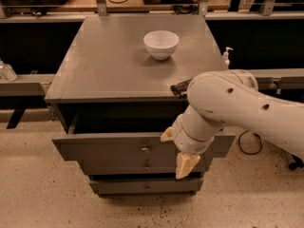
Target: Open top drawer
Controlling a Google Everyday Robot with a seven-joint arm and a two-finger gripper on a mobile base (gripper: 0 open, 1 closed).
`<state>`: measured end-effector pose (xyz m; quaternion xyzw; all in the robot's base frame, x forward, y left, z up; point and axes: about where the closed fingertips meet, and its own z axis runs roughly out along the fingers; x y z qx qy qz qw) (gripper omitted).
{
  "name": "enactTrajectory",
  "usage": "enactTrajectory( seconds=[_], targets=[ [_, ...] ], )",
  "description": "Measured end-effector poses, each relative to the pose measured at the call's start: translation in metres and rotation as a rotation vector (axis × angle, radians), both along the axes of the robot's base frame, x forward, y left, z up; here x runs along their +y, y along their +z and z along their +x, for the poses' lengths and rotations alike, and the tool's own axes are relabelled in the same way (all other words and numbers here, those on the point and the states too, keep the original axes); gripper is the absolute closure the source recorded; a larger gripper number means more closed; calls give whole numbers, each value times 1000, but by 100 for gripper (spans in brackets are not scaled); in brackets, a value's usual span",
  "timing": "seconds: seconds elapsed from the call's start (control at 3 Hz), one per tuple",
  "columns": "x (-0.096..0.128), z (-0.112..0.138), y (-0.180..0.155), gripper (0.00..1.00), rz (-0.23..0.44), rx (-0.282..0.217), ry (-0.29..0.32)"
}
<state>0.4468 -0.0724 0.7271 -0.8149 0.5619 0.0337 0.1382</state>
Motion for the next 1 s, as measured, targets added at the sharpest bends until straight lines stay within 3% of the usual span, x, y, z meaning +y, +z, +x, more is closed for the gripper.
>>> enactTrajectory(
  seconds=[0.33,0.67,1.0],
  targets=[
    [3,28,3,11,-15,-49,-25],
    [-7,59,-10,0,-21,-61,-75],
    [-27,84,-33,3,-41,-46,-147]
  ],
)
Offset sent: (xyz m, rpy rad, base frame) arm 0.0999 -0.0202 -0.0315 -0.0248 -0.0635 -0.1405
